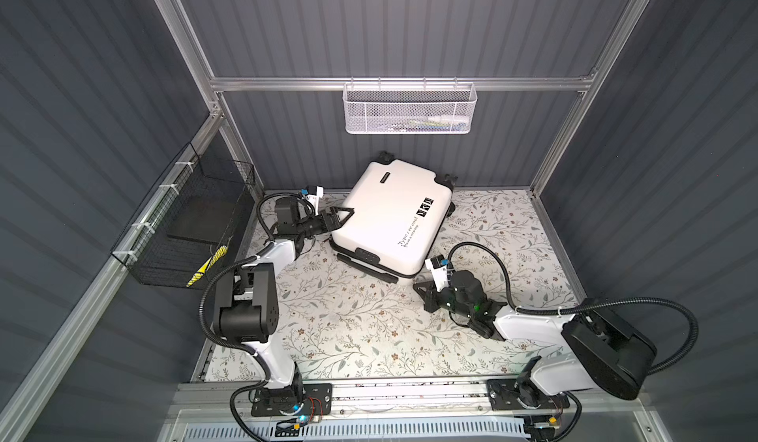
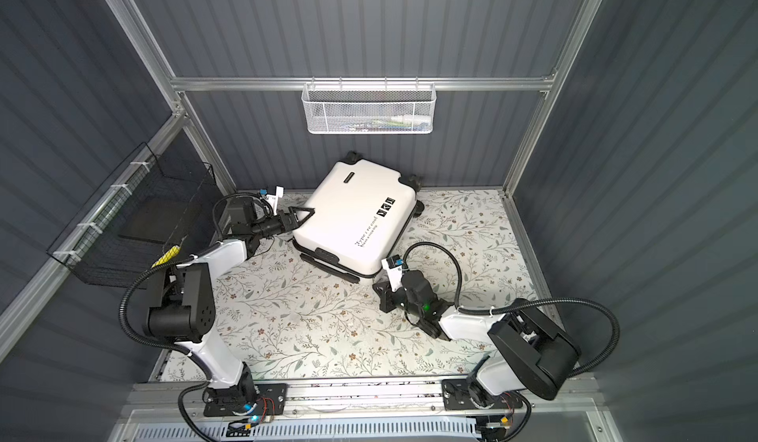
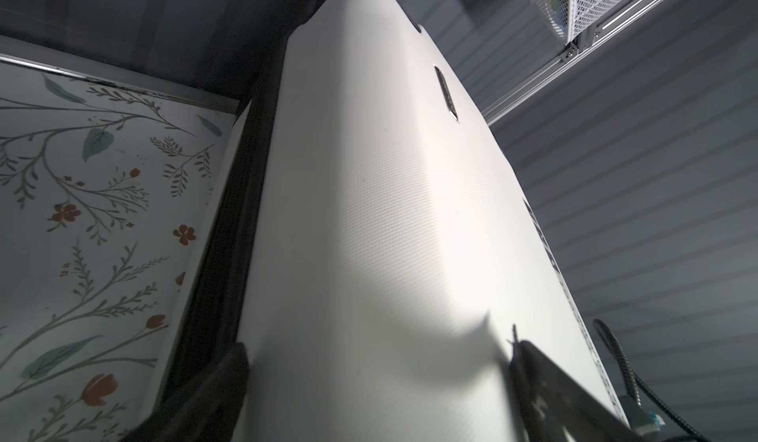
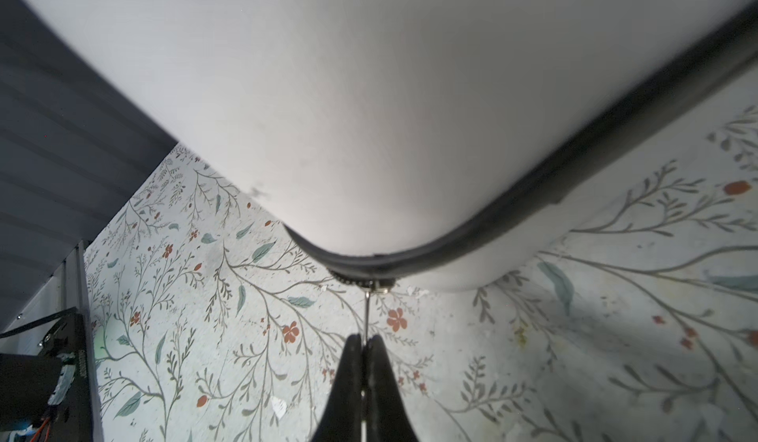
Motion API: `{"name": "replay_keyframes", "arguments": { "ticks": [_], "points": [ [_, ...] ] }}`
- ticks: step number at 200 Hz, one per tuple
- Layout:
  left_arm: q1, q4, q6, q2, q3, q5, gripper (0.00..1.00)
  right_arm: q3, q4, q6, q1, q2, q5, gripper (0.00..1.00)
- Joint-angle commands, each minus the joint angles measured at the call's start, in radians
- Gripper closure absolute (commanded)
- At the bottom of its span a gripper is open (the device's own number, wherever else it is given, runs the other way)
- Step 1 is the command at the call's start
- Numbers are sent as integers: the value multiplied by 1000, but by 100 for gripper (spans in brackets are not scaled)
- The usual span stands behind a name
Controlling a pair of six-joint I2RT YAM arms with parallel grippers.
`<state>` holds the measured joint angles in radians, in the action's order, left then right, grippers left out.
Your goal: Pack the luggage
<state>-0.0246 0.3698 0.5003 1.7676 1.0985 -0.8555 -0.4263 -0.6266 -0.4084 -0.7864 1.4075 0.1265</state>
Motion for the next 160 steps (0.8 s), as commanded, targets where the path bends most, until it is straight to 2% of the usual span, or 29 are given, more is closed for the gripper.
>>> {"name": "replay_keyframes", "arguments": {
  "ticks": [1,19,70,160],
  "points": [
    [-58,-18,61,16,-43,-59,0,-30,-14,38,-118,-33,-1,100],
    [-58,-13,67,19,-42,-57,0,-36,6,53,-145,-37,-29,100],
    [-58,27,93,23,-71,-63,0,-58,17,53,-137,-41,-118,100],
    [-98,106,156,-132,-252,-63,0,4,20,-47,69,-116,-67,100]
  ]
}}
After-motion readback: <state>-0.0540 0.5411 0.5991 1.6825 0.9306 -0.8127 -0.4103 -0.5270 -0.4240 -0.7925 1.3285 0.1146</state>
